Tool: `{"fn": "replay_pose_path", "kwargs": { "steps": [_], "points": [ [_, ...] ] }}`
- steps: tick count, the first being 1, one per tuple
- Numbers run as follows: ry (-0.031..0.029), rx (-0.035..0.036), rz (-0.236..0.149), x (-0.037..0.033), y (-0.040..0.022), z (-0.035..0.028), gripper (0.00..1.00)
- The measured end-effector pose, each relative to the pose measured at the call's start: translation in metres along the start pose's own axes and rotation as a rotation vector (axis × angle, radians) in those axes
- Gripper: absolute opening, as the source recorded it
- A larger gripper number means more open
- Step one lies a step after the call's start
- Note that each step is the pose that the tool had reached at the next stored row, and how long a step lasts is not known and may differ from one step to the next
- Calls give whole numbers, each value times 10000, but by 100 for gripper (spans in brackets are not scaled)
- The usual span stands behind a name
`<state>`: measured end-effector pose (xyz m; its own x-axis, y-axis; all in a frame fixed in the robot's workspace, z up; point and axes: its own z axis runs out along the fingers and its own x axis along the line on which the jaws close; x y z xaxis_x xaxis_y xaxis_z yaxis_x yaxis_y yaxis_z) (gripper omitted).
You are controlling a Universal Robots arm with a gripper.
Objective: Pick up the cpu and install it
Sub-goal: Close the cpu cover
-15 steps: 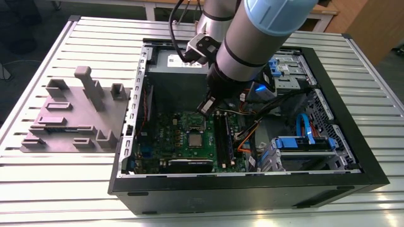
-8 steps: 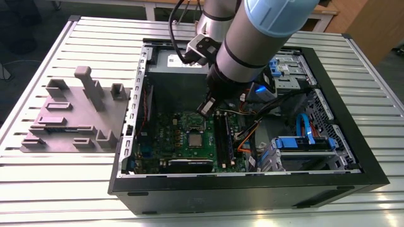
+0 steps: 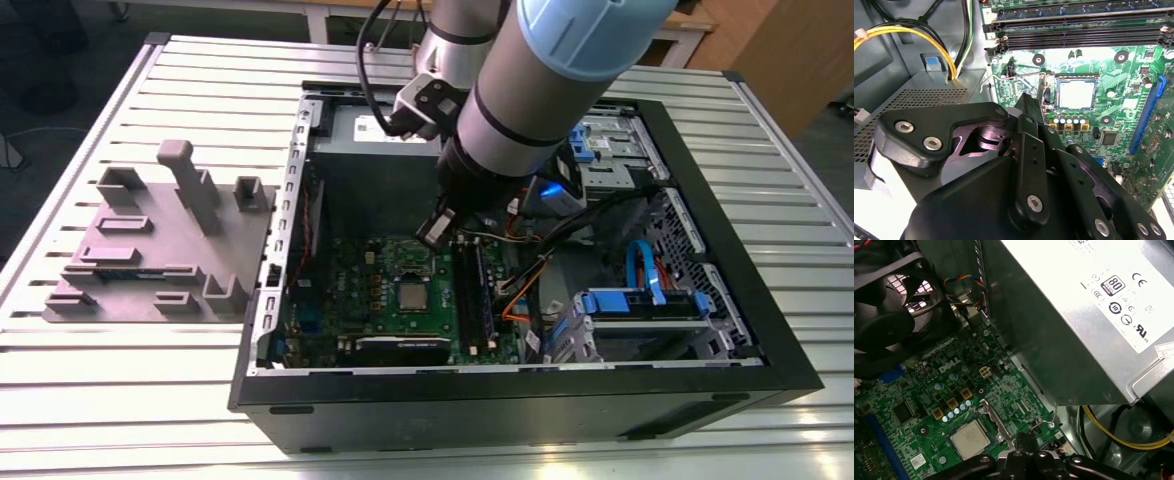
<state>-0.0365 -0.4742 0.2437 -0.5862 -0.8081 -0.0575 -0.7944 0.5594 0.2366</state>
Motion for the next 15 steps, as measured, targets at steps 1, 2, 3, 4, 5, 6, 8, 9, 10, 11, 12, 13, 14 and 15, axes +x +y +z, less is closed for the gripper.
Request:
{"fn": "replay_pose_path", "kwargs": {
  "steps": [1,2,3,4,5,6,8,9,10,11,12,13,14,15],
  "points": [
    [0,0,0,2,-2,0,10],
    [0,0,0,5,-4,-1,10],
    [0,0,0,8,-5,-1,10],
    [0,0,0,10,-7,-2,10],
    [0,0,0,13,-9,-2,10],
    [-1,0,-1,15,-11,-2,10],
    [0,0,0,21,-15,-4,10],
    [0,0,0,24,-17,-4,10],
    [1,0,0,27,-19,-5,10],
    [2,1,0,30,-21,-6,10],
    [2,2,0,34,-24,-6,10],
    [2,2,1,38,-26,-7,10],
    [3,2,0,42,-30,-8,10],
    [3,3,1,47,-33,-8,10]
  ]
}}
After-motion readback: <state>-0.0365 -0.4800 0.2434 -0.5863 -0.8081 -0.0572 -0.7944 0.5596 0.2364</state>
